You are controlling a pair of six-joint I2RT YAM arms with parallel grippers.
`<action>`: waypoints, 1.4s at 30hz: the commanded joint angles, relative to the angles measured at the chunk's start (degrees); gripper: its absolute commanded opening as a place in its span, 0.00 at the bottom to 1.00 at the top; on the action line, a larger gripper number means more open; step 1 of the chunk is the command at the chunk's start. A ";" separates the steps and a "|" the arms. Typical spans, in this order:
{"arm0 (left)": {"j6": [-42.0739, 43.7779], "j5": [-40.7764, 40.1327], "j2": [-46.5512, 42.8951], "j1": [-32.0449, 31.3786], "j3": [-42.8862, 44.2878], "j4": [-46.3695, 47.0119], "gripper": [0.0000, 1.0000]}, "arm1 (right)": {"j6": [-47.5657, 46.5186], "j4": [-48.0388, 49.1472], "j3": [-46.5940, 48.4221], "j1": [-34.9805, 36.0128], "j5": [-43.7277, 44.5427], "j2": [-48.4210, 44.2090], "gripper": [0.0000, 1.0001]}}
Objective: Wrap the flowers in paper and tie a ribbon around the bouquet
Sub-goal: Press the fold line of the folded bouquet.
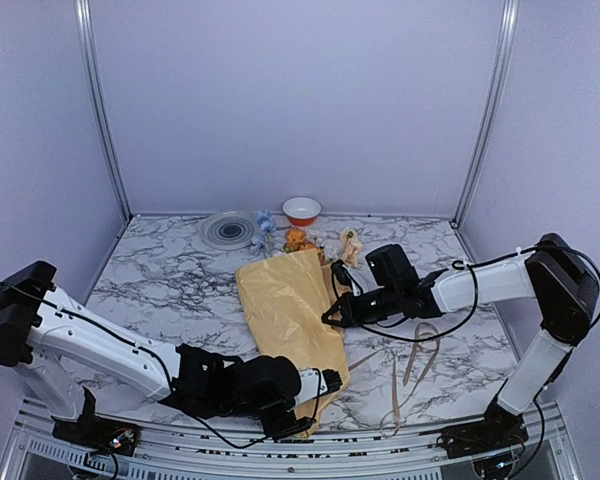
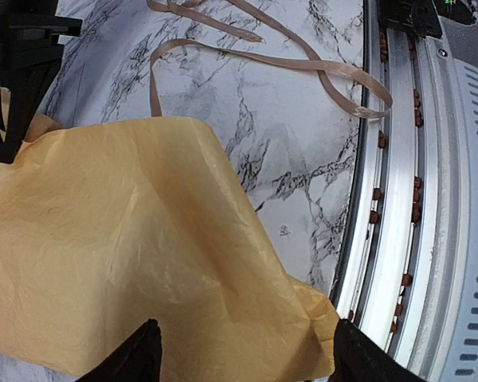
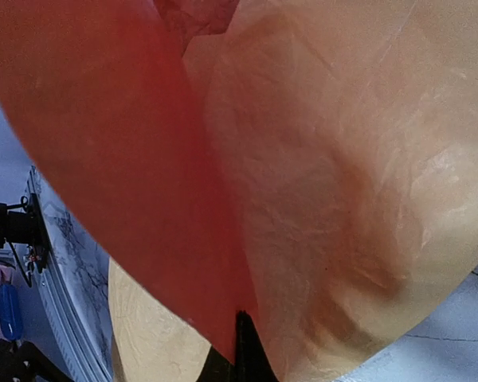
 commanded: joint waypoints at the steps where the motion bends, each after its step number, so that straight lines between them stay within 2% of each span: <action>1: 1.07 -7.72 5.00 -2.90 4.75 -4.09 0.71 | 2.98 5.82 -0.30 -0.46 -1.28 -0.51 0.00; 4: 0.21 -12.12 6.60 -3.29 6.10 -5.22 0.60 | 3.19 5.74 -0.76 -0.42 -0.38 -0.84 0.00; 6: -0.08 -11.97 6.21 -3.29 5.50 -4.61 0.54 | 3.15 5.55 -1.09 -0.42 -0.14 -1.07 0.00; 13: -0.10 -7.29 8.32 -3.87 5.16 -4.27 0.51 | 3.57 6.06 -1.51 -0.41 0.48 -0.96 0.00; 14: -0.13 -7.71 8.75 -3.88 5.37 -4.39 0.45 | 3.65 6.17 -1.49 -0.41 0.57 -0.89 0.00; 16: -0.64 -10.12 9.01 -3.96 5.59 -4.72 0.24 | 3.68 5.81 -1.56 -0.40 1.21 -0.93 0.00; 17: -0.99 -10.91 8.55 -3.97 5.42 -4.89 0.19 | 3.61 5.54 -1.59 -0.50 1.65 -1.07 0.00; 19: -1.13 -10.19 7.07 -4.02 4.82 -4.57 0.16 | 3.37 5.05 -1.82 -0.63 2.75 -1.20 0.00; 22: -1.03 -7.83 5.42 -4.04 3.43 -4.02 0.02 | 3.46 6.50 -2.95 -1.34 3.04 -1.52 0.00; 23: -0.78 -7.38 5.29 -4.07 2.95 -4.13 0.00 | 3.63 7.18 -3.26 -1.68 2.92 -1.50 0.00; 36: 6.07 -2.94 5.23 -5.05 4.65 -11.63 0.00 | 6.56 11.01 -4.27 -2.96 4.66 1.00 0.00; 38: 6.52 -2.55 5.94 -5.02 4.83 -12.08 0.14 | 6.58 11.23 -4.36 -2.96 4.99 2.06 0.00; 42: 6.39 -1.69 3.49 -4.58 5.74 -10.79 0.29 | 6.48 12.03 -4.32 -2.96 3.49 3.98 0.00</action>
